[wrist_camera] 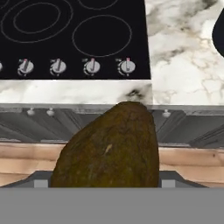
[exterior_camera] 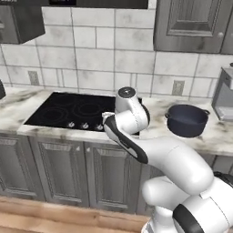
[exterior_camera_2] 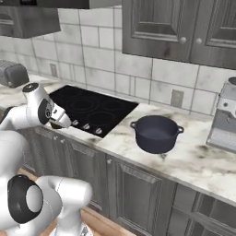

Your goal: Turn on the sink faucet. Then move the avocado from the counter to the sink. Turn off the sink. Move the vegetable from the sink to the pot next to the stove. Finally move the pot to the rear left burner.

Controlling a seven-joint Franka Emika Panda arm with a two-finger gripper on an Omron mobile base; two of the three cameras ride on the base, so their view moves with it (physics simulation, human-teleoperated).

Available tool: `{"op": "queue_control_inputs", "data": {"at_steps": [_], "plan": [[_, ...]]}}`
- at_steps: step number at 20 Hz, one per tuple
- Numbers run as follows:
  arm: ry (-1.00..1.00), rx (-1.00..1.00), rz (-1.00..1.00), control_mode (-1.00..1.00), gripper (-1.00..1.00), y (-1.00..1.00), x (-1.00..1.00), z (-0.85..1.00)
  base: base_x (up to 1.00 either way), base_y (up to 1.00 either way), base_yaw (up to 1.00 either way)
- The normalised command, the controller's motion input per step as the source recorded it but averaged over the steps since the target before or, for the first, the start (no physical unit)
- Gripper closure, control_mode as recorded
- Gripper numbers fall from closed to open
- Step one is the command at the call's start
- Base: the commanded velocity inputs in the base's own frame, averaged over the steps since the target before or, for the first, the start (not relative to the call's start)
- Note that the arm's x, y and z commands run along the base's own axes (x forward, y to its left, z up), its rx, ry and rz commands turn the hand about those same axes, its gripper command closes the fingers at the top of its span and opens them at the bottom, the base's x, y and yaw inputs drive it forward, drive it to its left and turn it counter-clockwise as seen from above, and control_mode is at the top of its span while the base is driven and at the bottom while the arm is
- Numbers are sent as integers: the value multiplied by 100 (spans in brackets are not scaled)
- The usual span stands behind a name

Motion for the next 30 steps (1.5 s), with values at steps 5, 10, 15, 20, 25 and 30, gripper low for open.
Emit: {"op": "queue_control_inputs", "data": {"at_steps": [5, 10, 15, 20, 25, 30], "plan": [[0, 0, 0, 100, 100, 0, 0, 0, 67, 41, -40], [0, 0, 0, 100, 100, 0, 0, 0, 62, 41, -40], [0, 0, 0, 100, 100, 0, 0, 0, 52, 44, -37], [0, 0, 0, 100, 100, 0, 0, 0, 13, 43, -32], [0, 0, 0, 100, 100, 0, 0, 0, -5, 31, -25], [0, 0, 0, 100, 100, 0, 0, 0, -25, 29, -10]]}}
